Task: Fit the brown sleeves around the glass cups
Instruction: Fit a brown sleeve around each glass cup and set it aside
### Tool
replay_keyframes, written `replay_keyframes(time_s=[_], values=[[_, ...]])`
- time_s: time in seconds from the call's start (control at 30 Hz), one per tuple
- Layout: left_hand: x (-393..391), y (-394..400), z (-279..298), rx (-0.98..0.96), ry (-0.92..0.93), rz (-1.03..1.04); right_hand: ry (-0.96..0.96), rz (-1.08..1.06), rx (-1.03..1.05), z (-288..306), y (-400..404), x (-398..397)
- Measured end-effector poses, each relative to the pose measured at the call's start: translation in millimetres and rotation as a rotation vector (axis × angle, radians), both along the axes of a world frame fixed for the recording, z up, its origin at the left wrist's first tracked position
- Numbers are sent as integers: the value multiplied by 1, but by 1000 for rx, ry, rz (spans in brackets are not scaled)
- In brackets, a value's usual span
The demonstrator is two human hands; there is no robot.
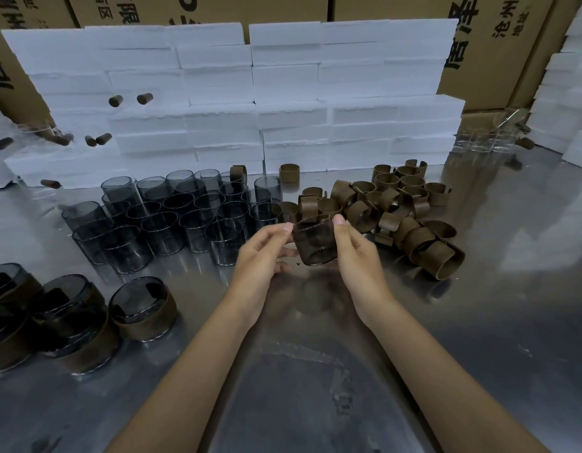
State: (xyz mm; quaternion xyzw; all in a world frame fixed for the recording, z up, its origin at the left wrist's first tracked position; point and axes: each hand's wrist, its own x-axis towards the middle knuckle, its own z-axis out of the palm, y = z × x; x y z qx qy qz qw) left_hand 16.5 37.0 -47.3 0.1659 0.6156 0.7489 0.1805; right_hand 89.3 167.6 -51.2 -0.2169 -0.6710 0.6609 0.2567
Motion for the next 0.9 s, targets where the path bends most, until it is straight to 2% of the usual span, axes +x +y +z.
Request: replay_keyframes(time_s=[0.2, 0.43, 0.67, 0.9], values=[[-1, -5, 4, 22, -17, -39, 4, 176, -254, 10, -1, 2], [1, -6, 6, -15, 27, -75, -42, 261, -222, 12, 1, 4], [3, -4, -1, 4, 83, -135, -8, 332, -165, 9, -5, 7], [3, -4, 1, 85, 37, -133, 41, 464, -398, 12, -7, 11]])
